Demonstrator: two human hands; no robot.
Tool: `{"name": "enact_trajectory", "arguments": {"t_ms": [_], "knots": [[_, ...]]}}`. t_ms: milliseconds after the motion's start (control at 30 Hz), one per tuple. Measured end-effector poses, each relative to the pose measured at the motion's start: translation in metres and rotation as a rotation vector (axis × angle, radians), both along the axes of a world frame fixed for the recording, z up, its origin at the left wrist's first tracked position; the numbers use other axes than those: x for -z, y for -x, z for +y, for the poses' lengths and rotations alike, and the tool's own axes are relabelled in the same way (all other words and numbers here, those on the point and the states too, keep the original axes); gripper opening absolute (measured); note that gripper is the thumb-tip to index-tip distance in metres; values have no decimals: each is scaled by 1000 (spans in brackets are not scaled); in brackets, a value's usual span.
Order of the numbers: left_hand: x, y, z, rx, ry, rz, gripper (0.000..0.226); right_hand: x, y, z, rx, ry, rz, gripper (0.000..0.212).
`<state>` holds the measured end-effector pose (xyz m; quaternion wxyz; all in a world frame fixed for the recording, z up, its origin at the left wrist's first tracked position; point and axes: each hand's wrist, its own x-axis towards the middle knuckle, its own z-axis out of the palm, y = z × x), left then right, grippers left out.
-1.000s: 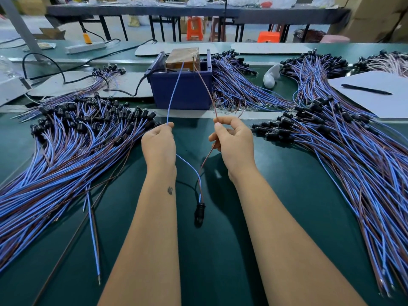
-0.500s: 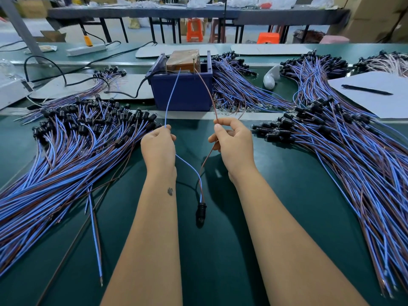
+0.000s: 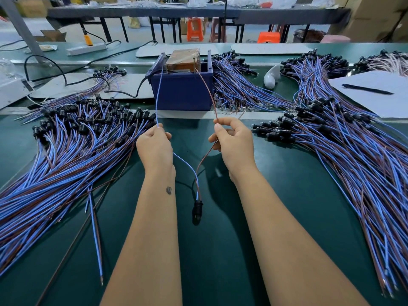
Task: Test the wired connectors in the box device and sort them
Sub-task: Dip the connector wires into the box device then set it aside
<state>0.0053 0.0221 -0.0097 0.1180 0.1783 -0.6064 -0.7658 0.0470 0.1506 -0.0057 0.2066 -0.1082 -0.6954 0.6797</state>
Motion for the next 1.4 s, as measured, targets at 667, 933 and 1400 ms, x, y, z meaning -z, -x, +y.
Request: {"name": "enact_trajectory", "arguments": {"t_ms": [667, 933, 1400], "knots": [[0, 3, -1, 21, 31, -35, 21, 1, 0, -1, -3, -4, 2, 15], [-1, 5, -2, 31, 46, -38, 21, 1, 1, 0, -8, -5, 0, 14], [-2, 7, -2, 29, 27, -36, 22, 2, 1, 0, -13, -13, -1, 17]]}}
